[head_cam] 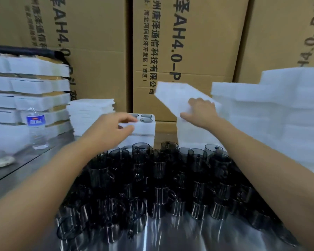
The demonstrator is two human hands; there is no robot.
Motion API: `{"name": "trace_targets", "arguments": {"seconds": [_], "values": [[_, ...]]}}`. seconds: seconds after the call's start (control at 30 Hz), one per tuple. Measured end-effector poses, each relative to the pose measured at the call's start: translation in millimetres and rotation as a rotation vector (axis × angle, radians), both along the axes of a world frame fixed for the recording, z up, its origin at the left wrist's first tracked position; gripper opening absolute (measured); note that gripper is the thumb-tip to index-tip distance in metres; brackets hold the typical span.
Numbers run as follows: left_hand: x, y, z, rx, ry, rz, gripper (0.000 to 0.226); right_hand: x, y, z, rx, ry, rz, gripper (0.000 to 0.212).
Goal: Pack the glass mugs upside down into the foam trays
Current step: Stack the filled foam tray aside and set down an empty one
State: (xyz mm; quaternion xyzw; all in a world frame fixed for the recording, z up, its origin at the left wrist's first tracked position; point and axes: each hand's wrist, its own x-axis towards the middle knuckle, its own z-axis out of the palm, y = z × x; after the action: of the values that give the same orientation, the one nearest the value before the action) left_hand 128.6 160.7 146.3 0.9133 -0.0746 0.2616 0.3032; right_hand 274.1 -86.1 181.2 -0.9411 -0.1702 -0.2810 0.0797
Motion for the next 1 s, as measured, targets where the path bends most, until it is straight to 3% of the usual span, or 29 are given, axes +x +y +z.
{"name": "trace_targets", "arguments": {"seconds": [0.13,0.27,0.47,0.63,0.8,0.87,0.93,1.0], "values": [[-23.1,-19.1,6.3,-0.142,-0.110,-0.044,0.042,-82.2,-31.8,6.2,0.223,-0.015,0.259,0.029],[-49.1,-47.9,6.5,-0.361,-0.114,-0.182,0.057,-172.0,-84.1,-32.3,0.168,-0.004,0.353,0.046],[-97.5,-79.4,-10.3,-0.376,0.051,-0.245,0.056,-251.6,-145.2,-81.1,0.168,0.023,0.474,0.024],[-141.4,-104.0,-59.5,-0.562,0.203,-0.352,0.057,-275.0,-179.8,-111.7,0.157,-0.045,0.548,0.020],[-174.2,-119.7,-126.4,-0.357,0.406,-0.300,0.070,-281.5,-199.1,-169.9,0.207,0.083,0.613,0.014],[-174.6,-121.7,-144.2,-0.301,0.533,-0.261,0.073,-277.5,-201.1,-192.4,0.207,0.128,0.628,0.024],[-168.7,-123.1,-152.8,-0.268,0.568,-0.210,0.073,-272.0,-200.3,-207.0,0.203,0.140,0.623,0.033],[-158.4,-124.5,-155.5,-0.295,0.554,-0.182,0.068,-267.6,-198.4,-211.3,0.230,0.144,0.588,0.021]]}}
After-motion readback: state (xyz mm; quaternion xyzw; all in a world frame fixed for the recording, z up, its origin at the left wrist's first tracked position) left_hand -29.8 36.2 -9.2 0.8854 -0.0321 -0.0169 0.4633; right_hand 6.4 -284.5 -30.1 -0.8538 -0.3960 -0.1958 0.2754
